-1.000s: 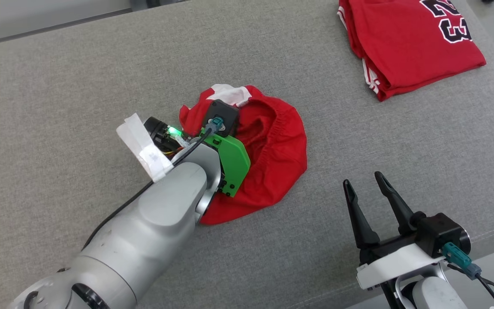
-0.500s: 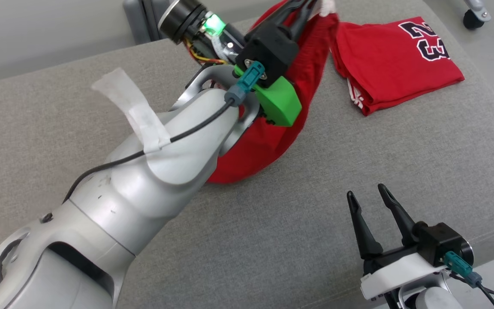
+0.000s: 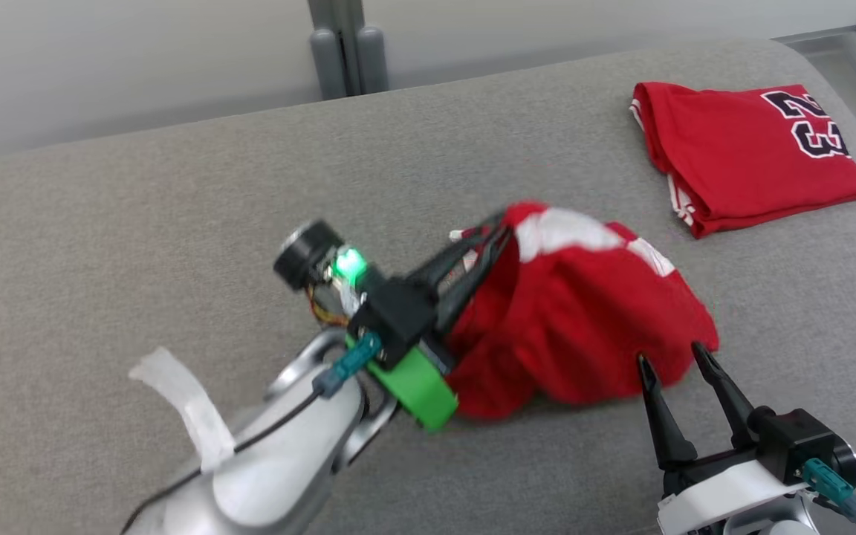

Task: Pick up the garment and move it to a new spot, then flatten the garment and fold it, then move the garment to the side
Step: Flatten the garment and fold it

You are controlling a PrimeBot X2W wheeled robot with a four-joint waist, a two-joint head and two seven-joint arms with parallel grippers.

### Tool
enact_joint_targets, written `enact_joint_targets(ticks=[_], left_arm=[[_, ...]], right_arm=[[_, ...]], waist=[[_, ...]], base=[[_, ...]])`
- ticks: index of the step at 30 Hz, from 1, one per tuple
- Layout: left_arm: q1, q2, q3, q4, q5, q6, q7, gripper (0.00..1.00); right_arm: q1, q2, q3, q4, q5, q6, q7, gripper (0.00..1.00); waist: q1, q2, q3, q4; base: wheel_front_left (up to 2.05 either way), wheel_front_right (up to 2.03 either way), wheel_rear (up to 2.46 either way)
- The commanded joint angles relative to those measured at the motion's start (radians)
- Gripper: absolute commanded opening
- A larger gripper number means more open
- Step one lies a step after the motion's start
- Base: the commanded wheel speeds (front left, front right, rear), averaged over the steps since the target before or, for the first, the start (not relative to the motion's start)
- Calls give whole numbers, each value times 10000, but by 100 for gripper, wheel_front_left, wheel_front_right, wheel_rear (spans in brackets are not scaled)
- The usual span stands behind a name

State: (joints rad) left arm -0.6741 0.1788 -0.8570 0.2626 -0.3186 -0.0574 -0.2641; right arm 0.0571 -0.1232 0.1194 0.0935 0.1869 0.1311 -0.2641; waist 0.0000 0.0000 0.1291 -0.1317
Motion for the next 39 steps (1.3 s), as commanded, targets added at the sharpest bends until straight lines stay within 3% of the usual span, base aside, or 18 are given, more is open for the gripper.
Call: enact_joint_targets(ticks=[1,7,8,9,10,11,16,21,27,31,39], left_arm=[[592,185,-3,3,6,-157,3,0],[2596,573,-75,972,-110,-629,0,0],[2759,594,-4,1098,-110,-644,0,6],[2965,559,140,1200,-278,-649,1,39],[3156,532,308,1214,-317,-671,0,84],[3271,523,473,1139,-317,-680,1,100],[4334,718,1413,512,-423,-669,1,100],[5442,664,2051,-398,-1215,-694,1,100],[6064,61,1790,-1181,-4128,-728,1258,100],[6086,88,1335,-1548,-5883,-734,2604,100],[5829,214,1348,-1495,-6878,-628,3572,100]], right_arm=[[76,-7,-23,-46,-43,-7,0,100],[72,-97,-93,-55,-37,-7,0,100],[67,-108,-110,-59,-38,-7,0,100],[88,-104,-127,-73,-58,-7,0,100],[128,-120,-157,-82,-75,-7,0,100],[159,-136,-187,-80,-69,-7,0,100],[290,-103,-301,-129,-79,-7,0,100],[408,-22,-337,-145,-69,-7,0,100],[237,39,-206,-131,-55,-7,0,100],[170,-10,-236,-150,-13,-7,0,100],[28,10,-299,-179,-54,-7,0,100]], waist=[[0,0,62,512],[0,0,98,807],[0,0,81,839],[0,0,55,871],[0,0,14,912],[0,0,-25,951],[0,0,-266,1114],[0,0,-370,1298],[0,0,-234,1276],[0,0,-40,1192],[0,0,209,961]], base=[[0,0,0],[0,0,0],[0,0,0],[0,0,0],[0,0,0],[0,0,0],[0,0,0],[0,0,0],[0,0,0],[0,0,0],[0,0,0]])
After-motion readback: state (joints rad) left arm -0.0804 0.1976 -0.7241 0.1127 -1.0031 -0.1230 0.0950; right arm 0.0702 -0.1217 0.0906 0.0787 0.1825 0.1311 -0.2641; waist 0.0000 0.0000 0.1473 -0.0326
